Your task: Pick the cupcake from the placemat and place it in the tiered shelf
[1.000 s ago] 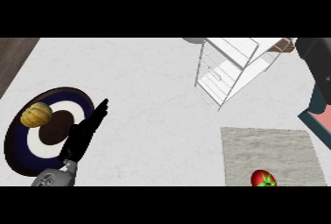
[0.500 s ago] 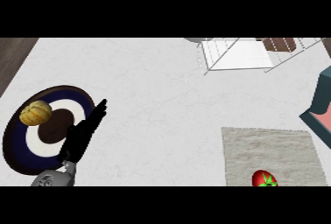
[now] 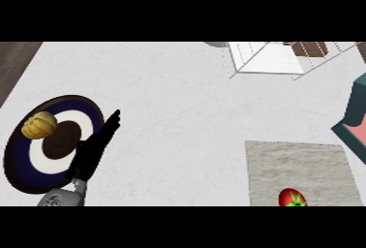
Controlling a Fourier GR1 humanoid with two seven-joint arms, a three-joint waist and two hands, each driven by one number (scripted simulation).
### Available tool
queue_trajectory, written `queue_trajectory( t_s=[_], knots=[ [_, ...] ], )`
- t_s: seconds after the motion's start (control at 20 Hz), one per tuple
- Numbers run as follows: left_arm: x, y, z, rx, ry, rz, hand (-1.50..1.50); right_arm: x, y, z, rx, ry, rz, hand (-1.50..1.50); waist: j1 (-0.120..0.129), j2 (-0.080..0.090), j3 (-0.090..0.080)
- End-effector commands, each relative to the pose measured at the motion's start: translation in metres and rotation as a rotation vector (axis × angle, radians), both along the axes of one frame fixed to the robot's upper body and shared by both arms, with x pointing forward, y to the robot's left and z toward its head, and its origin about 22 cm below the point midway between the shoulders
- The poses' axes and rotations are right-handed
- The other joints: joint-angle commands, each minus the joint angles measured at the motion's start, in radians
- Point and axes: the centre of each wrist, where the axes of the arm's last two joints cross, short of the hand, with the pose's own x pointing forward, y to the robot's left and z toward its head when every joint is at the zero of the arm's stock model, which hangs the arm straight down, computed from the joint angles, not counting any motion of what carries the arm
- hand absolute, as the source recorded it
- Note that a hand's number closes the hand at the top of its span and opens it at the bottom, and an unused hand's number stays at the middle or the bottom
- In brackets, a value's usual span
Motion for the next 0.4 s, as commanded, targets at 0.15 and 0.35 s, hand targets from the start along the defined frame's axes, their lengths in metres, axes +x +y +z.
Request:
queue_trajectory(
  t_s=[0.15, 0.35],
  knots=[
    [0.004, -0.007, 0.007, 0.000, -0.009, -0.024, 0.00, -0.031, -0.035, -0.008, -0.076, -0.013, 0.035, -1.50, 0.007, -0.001, 0.004],
    [0.005, 0.007, 0.004, -0.002, 0.010, -0.014, 0.00, -0.039, -0.044, -0.006, -0.122, 0.014, 0.027, -1.50, 0.017, 0.003, 0.002]
  ],
)
